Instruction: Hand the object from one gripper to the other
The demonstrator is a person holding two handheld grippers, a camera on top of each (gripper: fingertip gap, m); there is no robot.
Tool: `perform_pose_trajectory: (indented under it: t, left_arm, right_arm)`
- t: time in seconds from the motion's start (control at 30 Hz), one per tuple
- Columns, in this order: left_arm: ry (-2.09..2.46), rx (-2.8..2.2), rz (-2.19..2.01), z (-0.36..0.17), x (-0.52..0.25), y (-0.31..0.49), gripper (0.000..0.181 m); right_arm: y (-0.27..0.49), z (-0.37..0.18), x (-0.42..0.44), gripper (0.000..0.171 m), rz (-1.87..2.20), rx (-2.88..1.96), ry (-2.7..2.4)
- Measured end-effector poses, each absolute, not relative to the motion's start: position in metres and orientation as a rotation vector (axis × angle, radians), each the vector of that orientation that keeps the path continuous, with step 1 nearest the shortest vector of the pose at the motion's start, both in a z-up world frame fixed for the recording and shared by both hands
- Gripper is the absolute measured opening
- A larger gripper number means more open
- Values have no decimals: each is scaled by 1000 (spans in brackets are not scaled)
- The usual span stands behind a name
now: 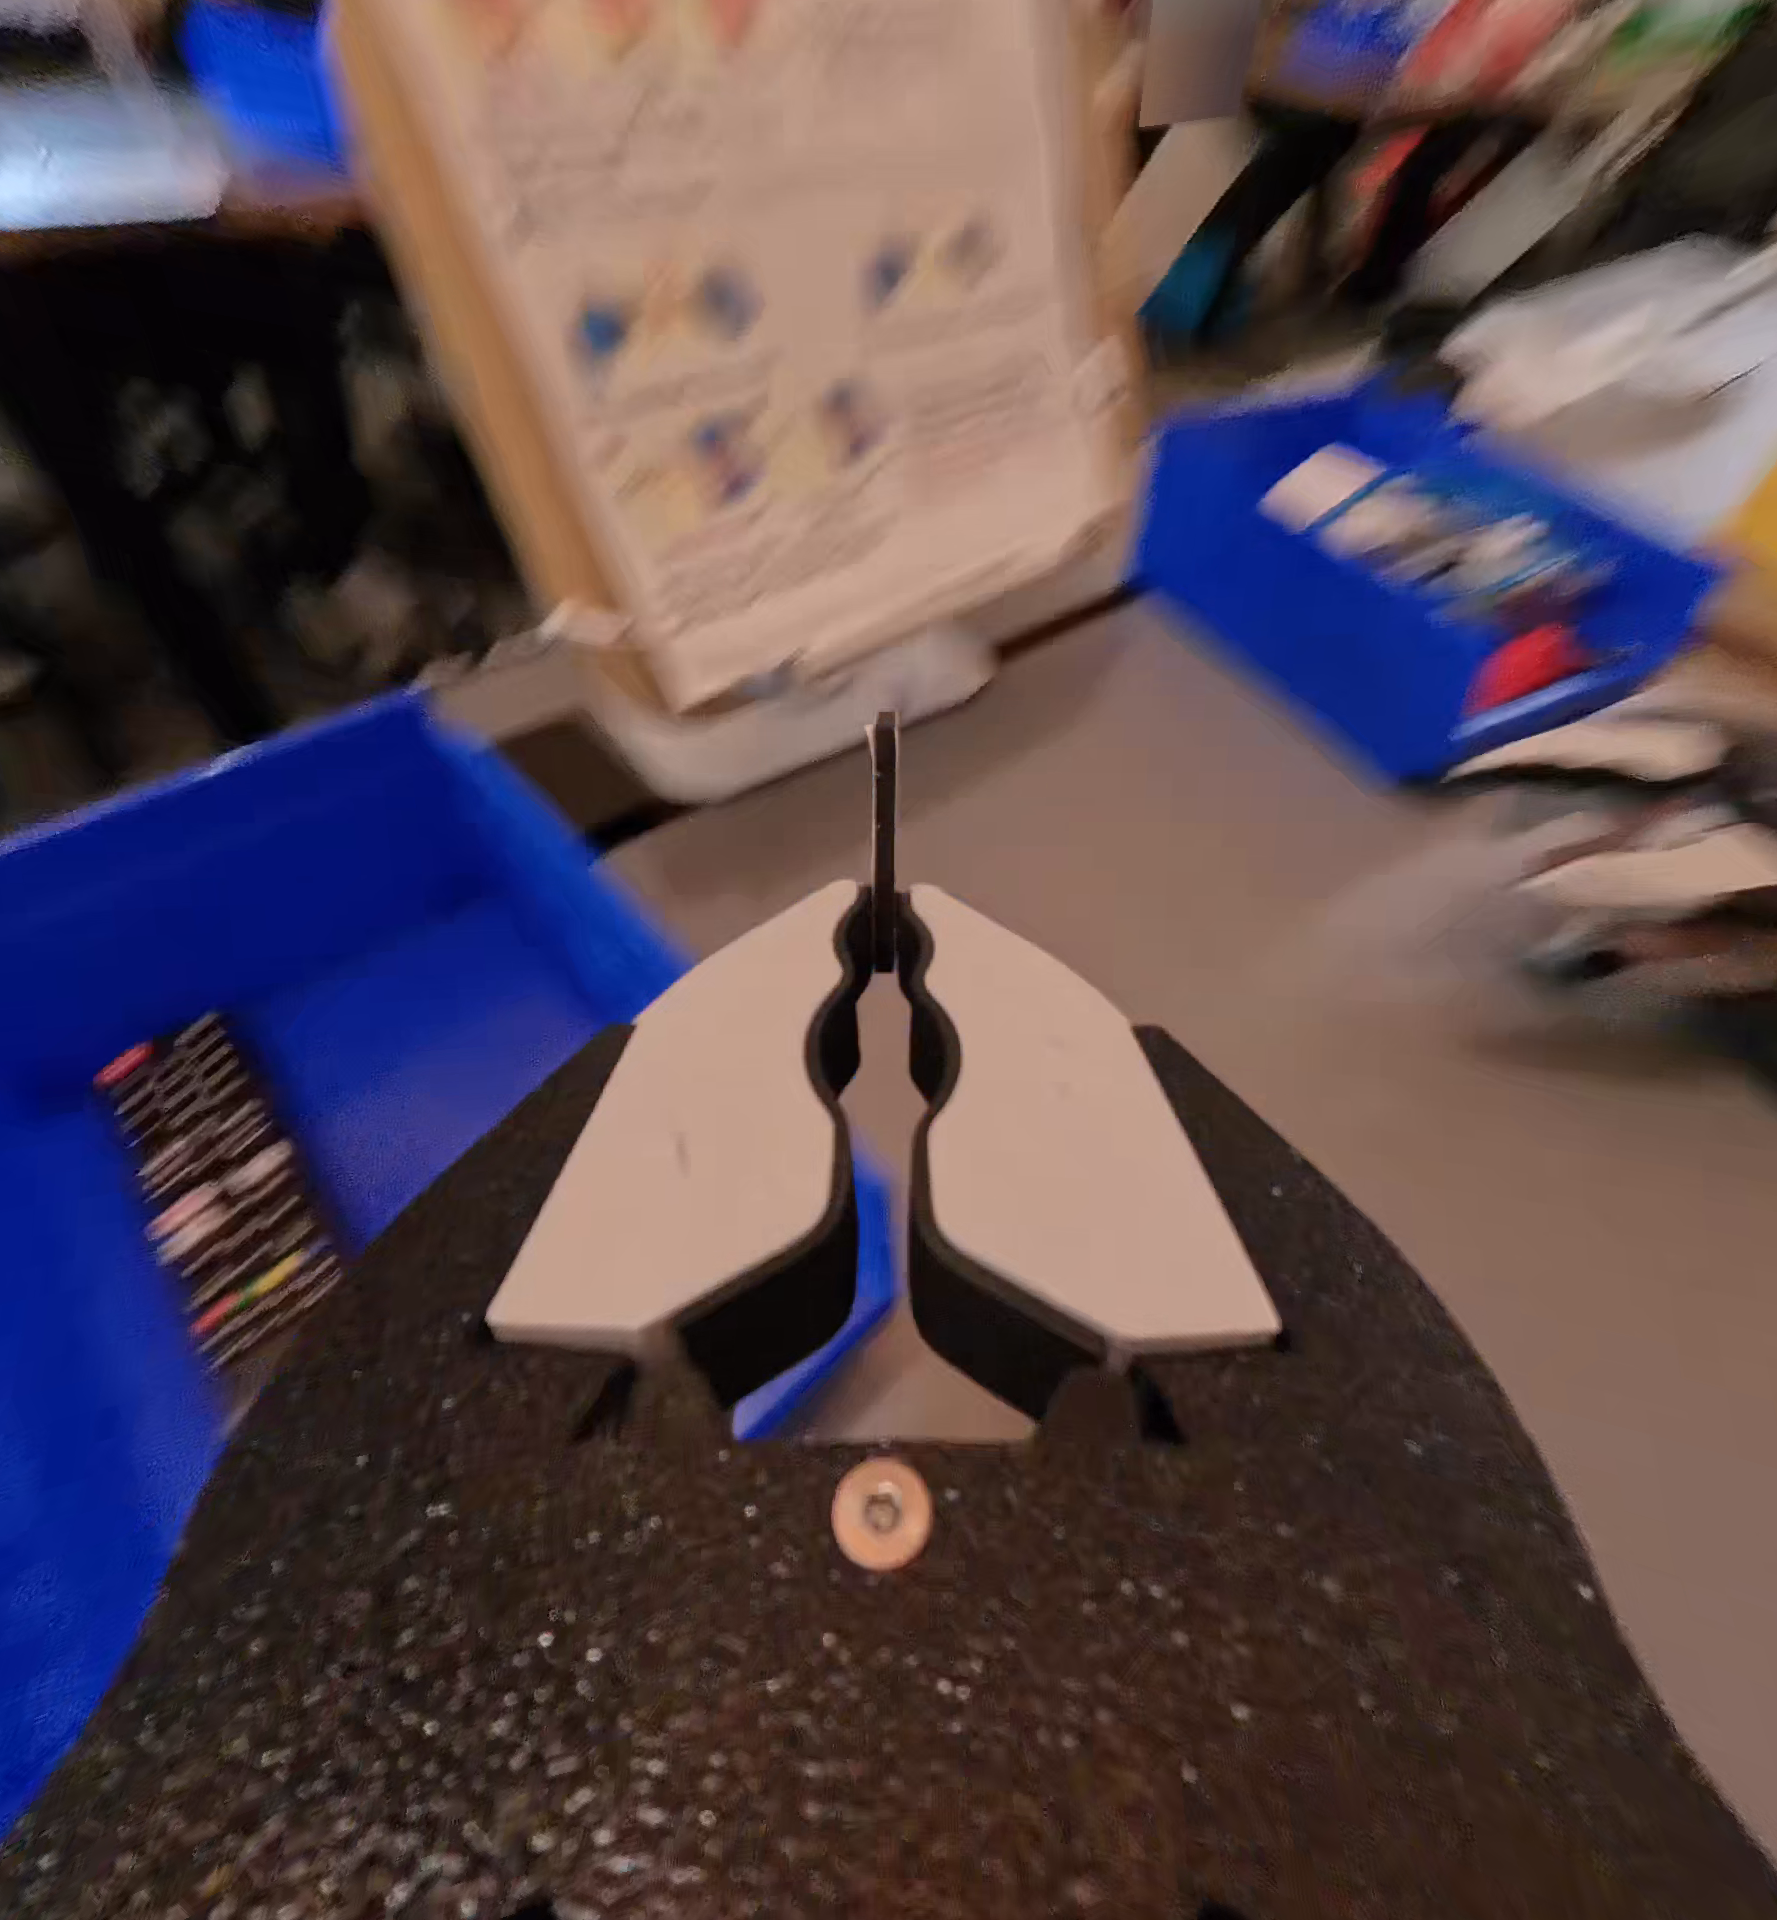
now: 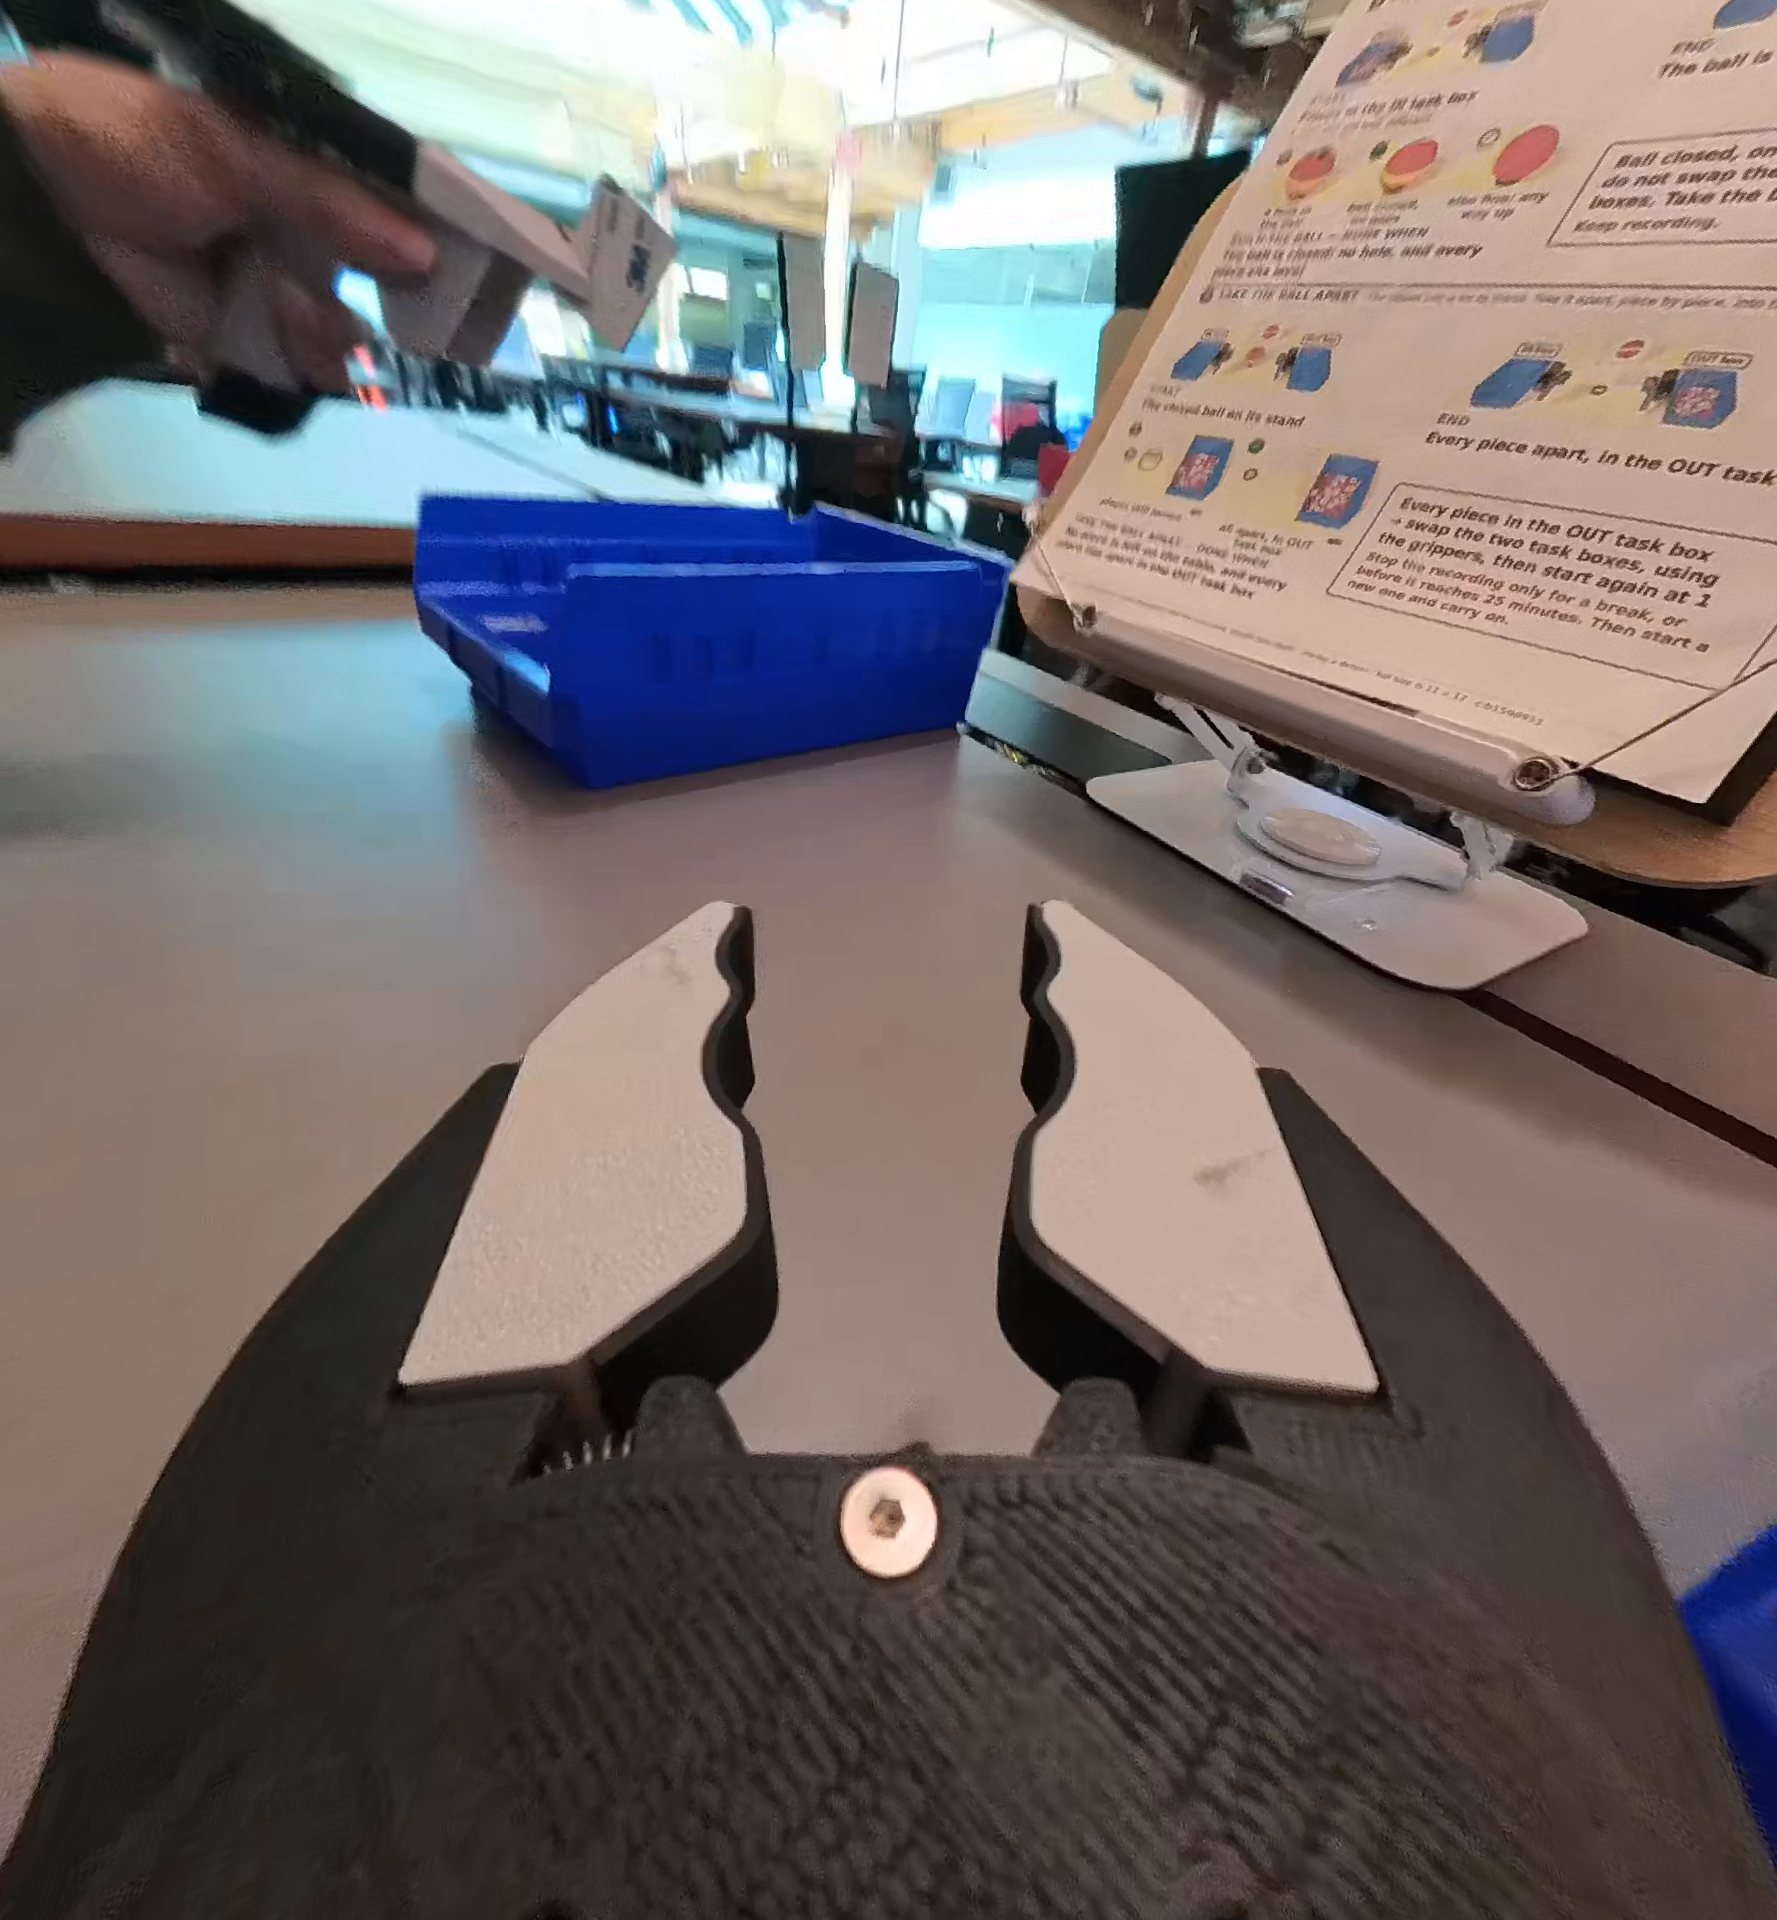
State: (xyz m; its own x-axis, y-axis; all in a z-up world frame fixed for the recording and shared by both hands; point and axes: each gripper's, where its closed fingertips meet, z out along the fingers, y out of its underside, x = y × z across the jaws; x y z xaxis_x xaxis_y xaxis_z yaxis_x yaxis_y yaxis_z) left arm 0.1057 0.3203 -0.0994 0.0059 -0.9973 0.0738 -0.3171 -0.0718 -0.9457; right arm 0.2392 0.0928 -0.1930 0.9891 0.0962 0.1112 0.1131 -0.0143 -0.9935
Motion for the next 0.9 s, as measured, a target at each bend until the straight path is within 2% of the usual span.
perform_pose_trajectory:
  t: [0.13, 0.2, 0.3, 0.47, 0.57, 0.67, 0.9]
  left_arm:
    - [1404, -1185, -1536, -82, 121, 225, 3]
    - [1386, -1082, -1639, -95, 136, 193, 3]
    - [1346, -1120, -1686, -131, 171, 164, 3]
    - [1273, -1032, -1209, -171, 214, 147, 3]
    - [1367, -892, -872, -186, 222, 133, 3]
    - [1408, -744, -801, -185, 221, 107, 3]
    - [1430, -635, -599, -185, 220, 98, 3]
  right_arm:
    - [88, -170, 220, 56, 260, -1423, -111]
    - [86, -158, 212, 59, 395, -1349, -71]
    - [82, -148, 218, 52, 335, -1284, -32]
    - [83, -155, 241, 52, 34, -1371, -25]
    - [86, -155, 238, 53, 38, -1382, -16]
    - [90, -158, 233, 53, 58, -1396, 26]
    - [91, -159, 223, 41, 114, -1401, 13]
